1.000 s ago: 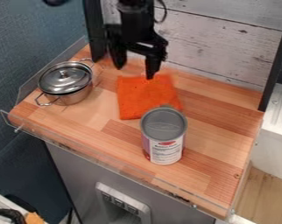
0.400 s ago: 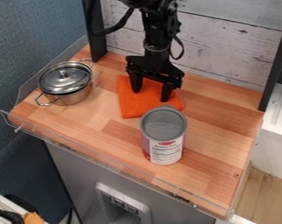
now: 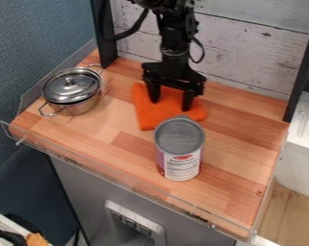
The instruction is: Moved the orange cloth to the top right side of the table
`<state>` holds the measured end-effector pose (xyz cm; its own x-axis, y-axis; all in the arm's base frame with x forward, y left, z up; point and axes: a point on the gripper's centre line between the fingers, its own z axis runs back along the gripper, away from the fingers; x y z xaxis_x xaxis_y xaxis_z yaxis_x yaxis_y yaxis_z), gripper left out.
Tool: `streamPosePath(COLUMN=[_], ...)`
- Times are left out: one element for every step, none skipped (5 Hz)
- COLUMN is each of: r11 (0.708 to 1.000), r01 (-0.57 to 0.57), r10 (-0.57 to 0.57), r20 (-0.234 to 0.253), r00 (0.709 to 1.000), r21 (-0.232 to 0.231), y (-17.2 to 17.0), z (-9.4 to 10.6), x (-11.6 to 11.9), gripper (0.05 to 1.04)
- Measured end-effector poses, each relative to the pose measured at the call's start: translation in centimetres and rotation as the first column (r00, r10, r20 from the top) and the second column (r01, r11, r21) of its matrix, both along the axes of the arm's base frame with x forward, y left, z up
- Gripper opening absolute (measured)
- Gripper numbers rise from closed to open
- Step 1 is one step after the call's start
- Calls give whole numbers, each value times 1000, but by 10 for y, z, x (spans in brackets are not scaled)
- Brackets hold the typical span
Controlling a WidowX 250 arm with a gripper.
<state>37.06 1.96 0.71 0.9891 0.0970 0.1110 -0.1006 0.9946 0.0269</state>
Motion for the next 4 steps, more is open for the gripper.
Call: streamPosePath(r11=[992, 978, 967, 967], r01=[116, 199, 251, 254], r10=[-117, -201, -252, -254], r20=[-22, -22, -30, -65], r00=[993, 979, 967, 965], r21=[-45, -63, -51, 0], y=[-54, -86, -100, -94], z=[-1, 0, 0, 3], x=[2, 4, 3, -1], gripper=[1001, 1001, 1001, 1001])
